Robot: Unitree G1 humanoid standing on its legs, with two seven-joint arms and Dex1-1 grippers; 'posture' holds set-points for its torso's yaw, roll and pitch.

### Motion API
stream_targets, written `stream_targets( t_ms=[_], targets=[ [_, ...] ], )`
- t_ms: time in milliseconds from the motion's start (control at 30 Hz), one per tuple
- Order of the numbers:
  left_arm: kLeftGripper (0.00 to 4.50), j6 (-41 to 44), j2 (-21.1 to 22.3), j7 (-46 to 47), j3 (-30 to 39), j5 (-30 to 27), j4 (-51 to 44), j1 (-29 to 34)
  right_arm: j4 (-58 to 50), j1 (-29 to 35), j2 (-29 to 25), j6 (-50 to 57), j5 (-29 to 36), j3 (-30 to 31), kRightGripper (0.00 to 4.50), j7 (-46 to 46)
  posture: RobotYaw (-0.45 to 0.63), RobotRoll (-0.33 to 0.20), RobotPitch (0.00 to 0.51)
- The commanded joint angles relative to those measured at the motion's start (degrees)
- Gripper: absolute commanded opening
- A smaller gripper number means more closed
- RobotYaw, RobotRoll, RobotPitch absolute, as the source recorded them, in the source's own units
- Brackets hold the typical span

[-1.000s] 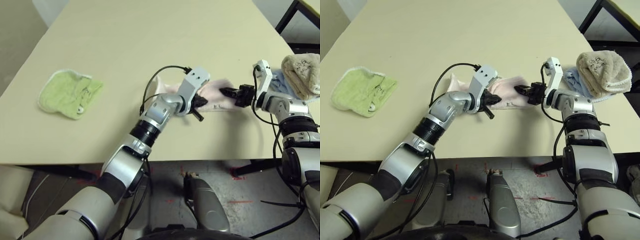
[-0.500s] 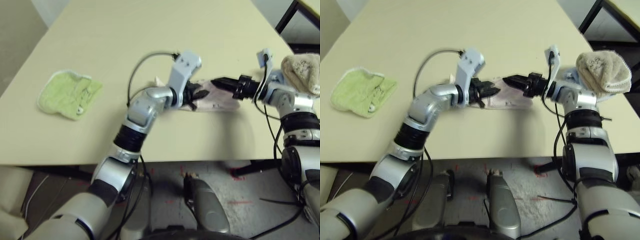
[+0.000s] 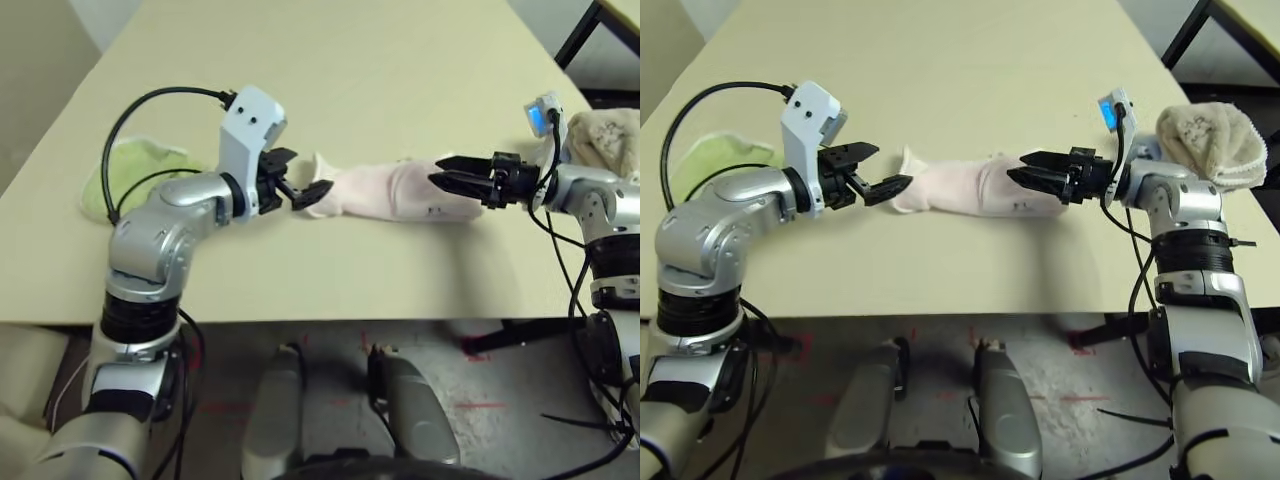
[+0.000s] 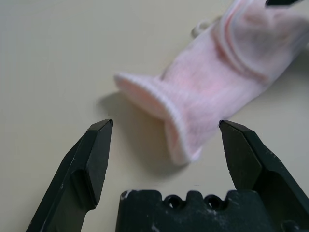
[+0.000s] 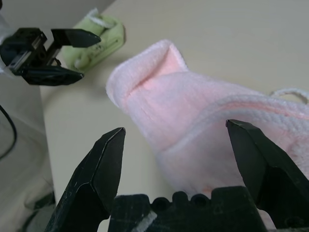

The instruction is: Fold the towel and set it aside.

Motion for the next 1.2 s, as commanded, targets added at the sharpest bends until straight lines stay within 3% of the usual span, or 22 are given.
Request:
stream_targets(
  t_ms=[33,500,600,933,1200],
  targets=[
    [4.48,-3.0,0.4,-0.7,-3.1,0.7,0.4,2.7,2.8,0.5,0.3,-4.8,-2.4,1.2,4.50,-0.1,0.15,0.000,0.186],
    [4.48,-5.7,-5.5,1.7,-6.8,1.7,9.3,2.6,8.6,0.9,1.6,-14.3,-8.2,4.0,4.50,-0.9,0.13,0.000,0.185],
    [3.89,-5.3,-6.0,2.4,-7.2,2.1,10.8,2.3,9.2,0.8,2.0,-15.1,-8.7,4.0,4.50,-0.9,0.13,0.000,0.181],
    [0.09,-2.0,-6.4,3.2,-7.6,2.3,12.4,1.7,9.4,0.8,2.2,-16.0,-9.5,4.6,4.50,-1.5,0.12,0.000,0.182],
    [0.04,-2.7,-4.6,2.5,-8.1,3.0,11.9,1.5,10.3,1.4,2.1,-17.6,-11.1,5.4,4.50,-2.2,0.13,0.000,0.187]
  ],
)
